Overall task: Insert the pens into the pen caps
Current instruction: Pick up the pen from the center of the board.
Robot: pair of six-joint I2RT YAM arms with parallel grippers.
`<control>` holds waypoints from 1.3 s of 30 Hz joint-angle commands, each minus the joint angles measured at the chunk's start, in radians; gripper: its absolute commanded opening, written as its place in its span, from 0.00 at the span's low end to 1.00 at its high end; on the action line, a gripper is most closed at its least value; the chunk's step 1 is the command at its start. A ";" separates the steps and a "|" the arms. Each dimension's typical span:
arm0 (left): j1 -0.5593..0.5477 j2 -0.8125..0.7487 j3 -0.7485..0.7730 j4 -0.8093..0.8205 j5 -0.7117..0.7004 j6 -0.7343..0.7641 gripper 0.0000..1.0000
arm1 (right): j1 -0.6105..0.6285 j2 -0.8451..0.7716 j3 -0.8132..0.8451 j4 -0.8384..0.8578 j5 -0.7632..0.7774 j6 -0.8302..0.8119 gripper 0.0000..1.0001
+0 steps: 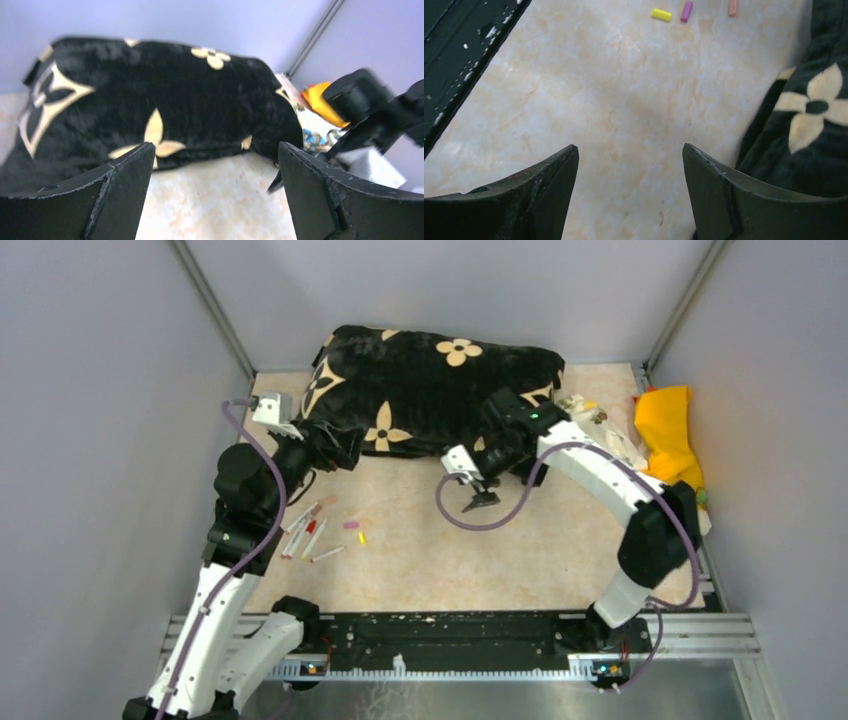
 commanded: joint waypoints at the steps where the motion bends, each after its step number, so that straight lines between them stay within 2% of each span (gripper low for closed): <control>1: 0.002 0.001 0.005 0.157 -0.027 0.089 0.99 | 0.134 0.143 0.092 0.105 0.074 0.083 0.73; 3: 0.002 0.023 0.024 0.188 -0.028 0.126 0.99 | 0.183 0.186 0.087 0.214 0.085 0.161 0.72; 5: 0.002 0.045 0.043 0.221 -0.034 0.147 0.99 | 0.232 0.221 0.063 0.416 0.108 0.283 0.72; 8: 0.002 0.058 0.064 0.203 -0.096 0.118 0.99 | 0.313 0.318 0.102 0.593 0.128 0.470 0.72; 12: 0.002 0.073 0.096 0.057 -0.154 0.076 0.99 | 0.383 0.435 0.215 0.789 0.177 0.715 0.71; 17: 0.002 0.111 0.137 -0.137 -0.177 0.012 0.99 | 0.424 0.531 0.299 0.918 0.205 0.888 0.70; 21: 0.002 0.070 0.041 -0.136 -0.220 -0.119 0.99 | 0.450 0.608 0.312 0.963 0.178 0.945 0.64; 23: 0.002 0.043 -0.020 -0.107 -0.227 -0.174 0.99 | 0.453 0.628 0.286 1.039 0.153 0.987 0.61; 27: 0.002 0.025 -0.049 -0.155 -0.234 -0.177 0.99 | 0.455 0.659 0.254 1.144 0.179 1.005 0.60; 33: 0.002 0.003 -0.007 -0.278 -0.264 -0.155 0.99 | 0.507 0.734 0.300 1.147 0.194 0.954 0.60; 39: 0.002 -0.040 -0.002 -0.323 -0.270 -0.139 0.99 | 0.542 0.801 0.354 1.089 0.213 0.917 0.60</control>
